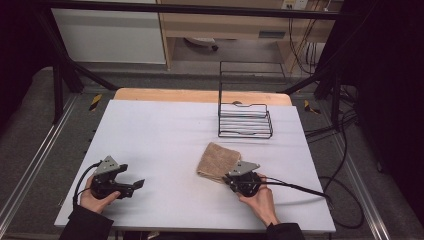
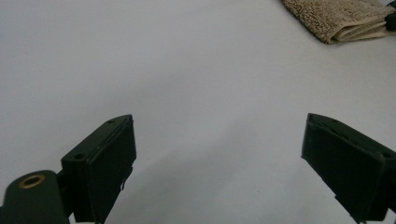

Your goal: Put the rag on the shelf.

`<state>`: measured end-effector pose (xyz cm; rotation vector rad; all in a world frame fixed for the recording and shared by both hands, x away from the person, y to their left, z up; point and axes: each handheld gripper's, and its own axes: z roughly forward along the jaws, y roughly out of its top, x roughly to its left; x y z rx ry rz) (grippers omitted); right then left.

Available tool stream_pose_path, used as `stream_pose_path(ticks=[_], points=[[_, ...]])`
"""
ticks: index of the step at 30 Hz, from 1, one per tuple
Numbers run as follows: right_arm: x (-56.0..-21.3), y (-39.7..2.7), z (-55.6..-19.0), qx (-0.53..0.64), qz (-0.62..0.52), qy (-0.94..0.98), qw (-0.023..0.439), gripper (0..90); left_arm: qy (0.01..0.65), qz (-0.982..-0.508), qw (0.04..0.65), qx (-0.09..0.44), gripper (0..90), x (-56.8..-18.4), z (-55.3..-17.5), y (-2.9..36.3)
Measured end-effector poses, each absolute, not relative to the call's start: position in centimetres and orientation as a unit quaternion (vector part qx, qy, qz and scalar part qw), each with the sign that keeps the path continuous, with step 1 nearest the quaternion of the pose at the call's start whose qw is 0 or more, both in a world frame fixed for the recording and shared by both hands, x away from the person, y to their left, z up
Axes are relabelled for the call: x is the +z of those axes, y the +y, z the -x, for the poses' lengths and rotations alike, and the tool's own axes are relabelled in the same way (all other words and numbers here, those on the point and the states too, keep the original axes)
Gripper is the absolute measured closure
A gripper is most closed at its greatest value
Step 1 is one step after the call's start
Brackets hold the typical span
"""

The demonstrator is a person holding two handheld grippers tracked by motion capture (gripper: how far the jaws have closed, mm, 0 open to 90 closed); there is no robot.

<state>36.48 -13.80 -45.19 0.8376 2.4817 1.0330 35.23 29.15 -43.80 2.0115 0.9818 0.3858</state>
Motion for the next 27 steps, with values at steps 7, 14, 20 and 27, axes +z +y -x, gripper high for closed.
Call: stream_pose_path(ticks=[7,14,20,27], points=[[-44.6,-14.0,-36.6,0.370,-0.299,0.867,0.151,86.2,0.392,-0.803,0.423,0.153,10.1,-43.8,-35.3,29.2],[-43.3,-14.8,-35.8,0.377,-0.284,0.871,0.134,86.3,0.391,-0.803,0.423,0.152,10.2,-43.7,-35.2,29.1],[-43.3,-15.8,-34.4,0.377,-0.283,0.874,0.114,85.9,0.392,-0.804,0.420,0.152,10.0,-43.6,-35.1,28.9],[-44.0,-16.3,-34.1,0.389,-0.292,0.869,0.089,75.7,0.391,-0.807,0.418,0.145,12.4,-42.9,-34.7,27.2]])
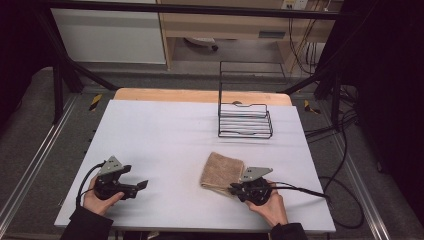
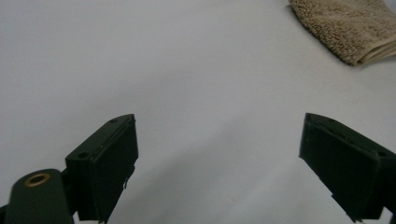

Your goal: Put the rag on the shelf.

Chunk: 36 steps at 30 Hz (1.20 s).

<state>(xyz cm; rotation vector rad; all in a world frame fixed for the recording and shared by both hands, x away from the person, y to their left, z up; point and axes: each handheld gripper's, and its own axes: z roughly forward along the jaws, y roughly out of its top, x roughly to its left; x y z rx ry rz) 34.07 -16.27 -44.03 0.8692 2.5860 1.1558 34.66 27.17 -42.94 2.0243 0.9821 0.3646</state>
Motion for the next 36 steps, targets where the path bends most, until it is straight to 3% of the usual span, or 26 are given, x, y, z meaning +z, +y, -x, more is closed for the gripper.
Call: stream_pose_path(ticks=[4,16,24,36], points=[[-43.4,-17.3,-34.0,0.417,-0.310,0.849,0.092,59.6,0.389,-0.806,0.424,0.139,17.6,-42.1,-34.3,25.2],[-44.3,-20.5,-34.4,0.421,-0.412,0.800,0.112,29.9,0.340,-0.843,0.402,0.111,38.5,-41.0,-34.8,16.8],[-44.3,-20.7,-34.4,0.424,-0.424,0.793,0.108,25.7,0.296,-0.875,0.373,0.091,54.0,-42.0,-35.5,10.6],[-44.2,-20.7,-34.5,0.426,-0.425,0.790,0.115,25.9,0.275,-0.893,0.340,0.102,70.7,-44.2,-36.1,7.8]])
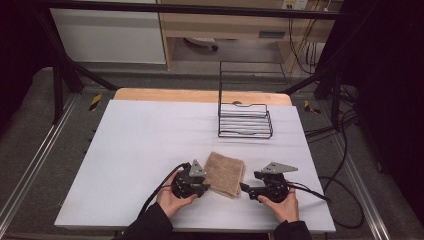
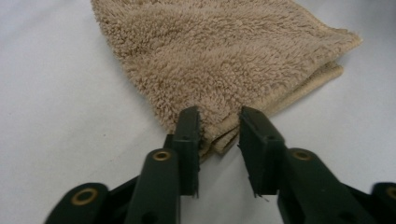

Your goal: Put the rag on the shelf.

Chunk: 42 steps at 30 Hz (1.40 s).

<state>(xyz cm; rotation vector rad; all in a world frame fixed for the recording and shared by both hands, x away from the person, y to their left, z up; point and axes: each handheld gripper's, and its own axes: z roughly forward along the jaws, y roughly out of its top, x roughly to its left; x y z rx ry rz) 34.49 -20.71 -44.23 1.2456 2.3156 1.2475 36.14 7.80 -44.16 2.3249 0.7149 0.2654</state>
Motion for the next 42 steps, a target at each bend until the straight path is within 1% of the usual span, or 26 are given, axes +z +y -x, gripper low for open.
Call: stream_pose_path(ticks=[3,6,13,19,23,29,31,32,38,39,40,41,42], points=[[-44.2,-20.7,-34.5,0.425,-0.426,0.790,0.115,26.1,0.276,-0.891,0.347,0.098,80.2,-44.0,-36.4,8.1],[-44.3,-20.7,-34.5,0.425,-0.425,0.791,0.117,26.3,0.278,-0.890,0.351,0.091,84.4,-43.9,-36.6,8.3],[-44.2,-20.7,-34.5,0.426,-0.426,0.790,0.117,26.4,0.288,-0.878,0.377,0.067,86.1,-42.6,-36.4,9.4],[-44.1,-20.8,-34.5,0.427,-0.426,0.789,0.117,26.1,0.285,-0.887,0.355,0.070,86.0,-42.7,-35.2,10.1],[-44.2,-20.7,-34.5,0.428,-0.428,0.788,0.115,25.8,0.293,-0.886,0.353,0.062,85.8,-43.4,-34.7,10.5],[-44.1,-20.8,-34.6,0.430,-0.427,0.787,0.119,23.9,0.290,-0.889,0.348,0.071,84.9,-43.4,-34.1,10.7],[-44.1,-20.8,-34.6,0.429,-0.427,0.787,0.120,22.6,0.290,-0.889,0.346,0.072,82.2,-43.5,-34.1,10.8],[-44.1,-20.8,-34.7,0.428,-0.428,0.788,0.118,22.1,0.291,-0.889,0.345,0.072,78.8,-43.5,-34.1,10.9],[-44.1,-20.8,-35.0,0.430,-0.430,0.785,0.119,17.0,0.299,-0.882,0.353,0.088,50.1,-42.1,-34.7,11.6],[-44.1,-20.8,-35.0,0.430,-0.431,0.784,0.119,16.1,0.302,-0.881,0.353,0.091,46.1,-41.9,-34.9,11.8],[-44.1,-20.8,-35.0,0.430,-0.431,0.784,0.119,16.1,0.305,-0.879,0.354,0.095,46.1,-41.7,-35.3,11.9],[-44.1,-20.7,-35.1,0.431,-0.432,0.784,0.116,14.8,0.309,-0.877,0.355,0.096,38.0,-41.6,-35.6,12.0],[-44.1,-20.8,-35.1,0.430,-0.432,0.784,0.114,13.9,0.312,-0.877,0.353,0.095,34.3,-41.5,-36.0,12.1]])
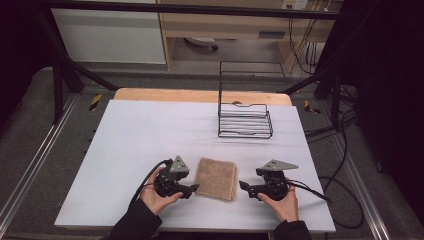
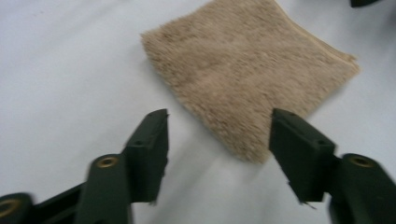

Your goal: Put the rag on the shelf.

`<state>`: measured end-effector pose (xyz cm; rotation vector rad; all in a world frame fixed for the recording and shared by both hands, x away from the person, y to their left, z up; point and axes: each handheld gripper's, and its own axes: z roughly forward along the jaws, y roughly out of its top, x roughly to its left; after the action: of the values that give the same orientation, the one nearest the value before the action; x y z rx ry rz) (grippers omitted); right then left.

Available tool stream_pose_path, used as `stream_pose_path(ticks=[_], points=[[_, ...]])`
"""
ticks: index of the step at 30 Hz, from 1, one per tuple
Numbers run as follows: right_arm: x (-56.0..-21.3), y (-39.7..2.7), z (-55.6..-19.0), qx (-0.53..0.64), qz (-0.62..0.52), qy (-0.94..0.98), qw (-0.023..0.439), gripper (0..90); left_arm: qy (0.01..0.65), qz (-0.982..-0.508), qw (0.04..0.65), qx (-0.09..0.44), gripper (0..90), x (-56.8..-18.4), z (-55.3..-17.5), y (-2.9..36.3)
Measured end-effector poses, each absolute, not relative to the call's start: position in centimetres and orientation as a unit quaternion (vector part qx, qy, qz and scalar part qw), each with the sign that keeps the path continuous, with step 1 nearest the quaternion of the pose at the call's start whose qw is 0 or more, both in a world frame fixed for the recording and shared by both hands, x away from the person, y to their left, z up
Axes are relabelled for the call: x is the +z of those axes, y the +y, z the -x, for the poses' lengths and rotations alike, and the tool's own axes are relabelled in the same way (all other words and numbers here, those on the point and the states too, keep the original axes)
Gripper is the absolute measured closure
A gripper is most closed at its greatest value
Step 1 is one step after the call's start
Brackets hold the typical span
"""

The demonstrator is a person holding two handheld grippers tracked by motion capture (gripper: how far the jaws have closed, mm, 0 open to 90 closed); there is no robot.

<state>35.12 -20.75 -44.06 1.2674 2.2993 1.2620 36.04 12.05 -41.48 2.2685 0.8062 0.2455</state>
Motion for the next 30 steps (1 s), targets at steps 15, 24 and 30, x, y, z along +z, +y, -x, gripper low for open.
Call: stream_pose_path(ticks=[15,24,30], points=[[-43.9,-20.8,-35.4,0.430,-0.434,0.783,0.117,8.6,0.355,-0.864,0.344,0.094,14.9,-42.1,-41.0,10.4],[-44.1,-20.8,-35.4,0.426,-0.430,0.787,0.116,8.2,0.385,-0.845,0.356,0.102,28.9,-42.7,-43.4,9.2],[-44.0,-20.8,-35.4,0.426,-0.430,0.788,0.116,8.1,0.395,-0.841,0.355,0.104,45.1,-43.3,-44.3,8.9]])
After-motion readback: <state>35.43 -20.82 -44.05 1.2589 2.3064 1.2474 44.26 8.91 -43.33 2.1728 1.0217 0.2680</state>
